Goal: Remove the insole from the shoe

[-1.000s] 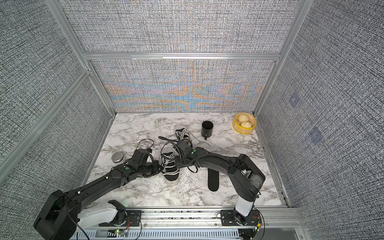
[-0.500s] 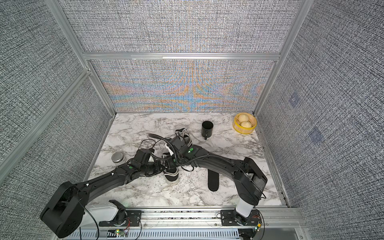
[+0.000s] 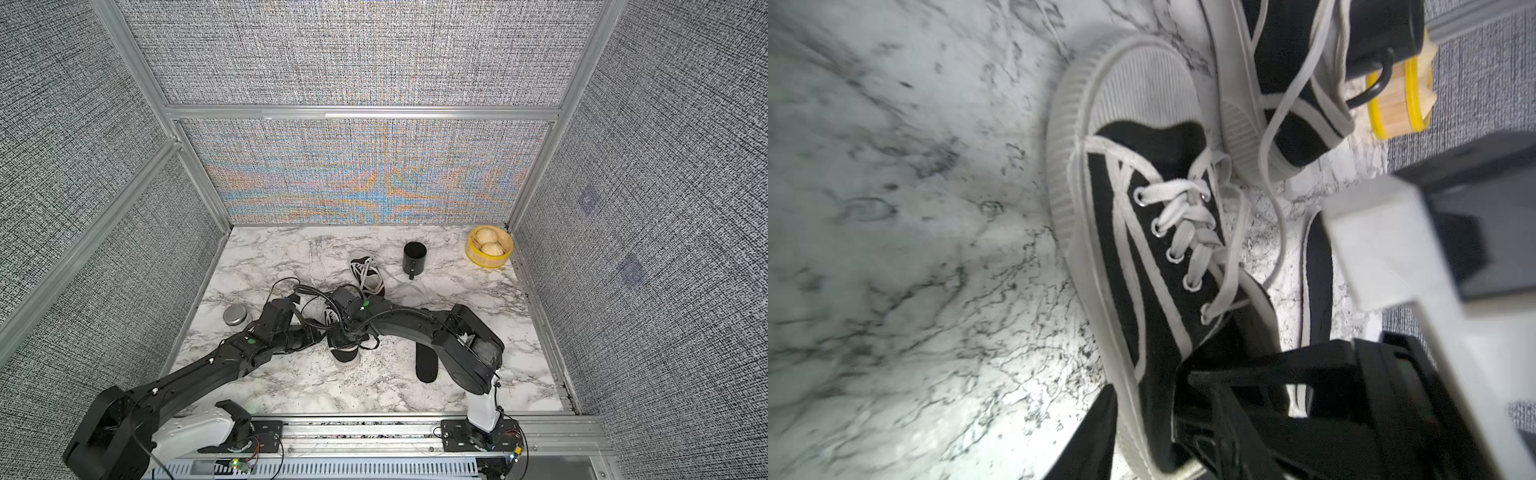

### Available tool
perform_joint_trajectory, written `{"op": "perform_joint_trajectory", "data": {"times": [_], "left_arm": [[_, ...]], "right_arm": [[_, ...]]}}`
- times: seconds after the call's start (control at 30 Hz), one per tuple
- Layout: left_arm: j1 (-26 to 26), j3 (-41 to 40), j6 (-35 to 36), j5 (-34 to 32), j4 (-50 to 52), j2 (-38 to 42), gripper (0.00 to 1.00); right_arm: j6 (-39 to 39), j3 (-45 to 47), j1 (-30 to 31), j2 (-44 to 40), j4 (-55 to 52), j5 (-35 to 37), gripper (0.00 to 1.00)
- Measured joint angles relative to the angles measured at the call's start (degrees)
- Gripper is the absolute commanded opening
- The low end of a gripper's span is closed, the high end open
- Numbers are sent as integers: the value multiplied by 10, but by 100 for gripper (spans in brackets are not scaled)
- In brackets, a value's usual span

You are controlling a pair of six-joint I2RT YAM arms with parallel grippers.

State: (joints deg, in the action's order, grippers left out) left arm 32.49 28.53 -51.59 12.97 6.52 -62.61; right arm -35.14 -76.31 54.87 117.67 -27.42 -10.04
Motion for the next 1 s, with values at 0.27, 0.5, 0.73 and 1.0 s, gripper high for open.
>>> {"op": "perform_joint_trajectory", "data": {"times": [0.27, 0.5, 0.73, 1.0], "left_arm": [[0, -64, -106, -103, 56, 82, 38], [0, -111, -177, -131, 60, 107, 38], [0, -128, -205, -166, 74, 165, 39], [0, -141, -220, -191, 99, 217, 42]], "right_arm": [[21, -45, 10, 13, -49, 41, 41], [31, -87, 24, 44, -94, 90, 48], [31, -104, 43, 78, -105, 125, 52], [21, -115, 48, 110, -117, 159, 42]]}}
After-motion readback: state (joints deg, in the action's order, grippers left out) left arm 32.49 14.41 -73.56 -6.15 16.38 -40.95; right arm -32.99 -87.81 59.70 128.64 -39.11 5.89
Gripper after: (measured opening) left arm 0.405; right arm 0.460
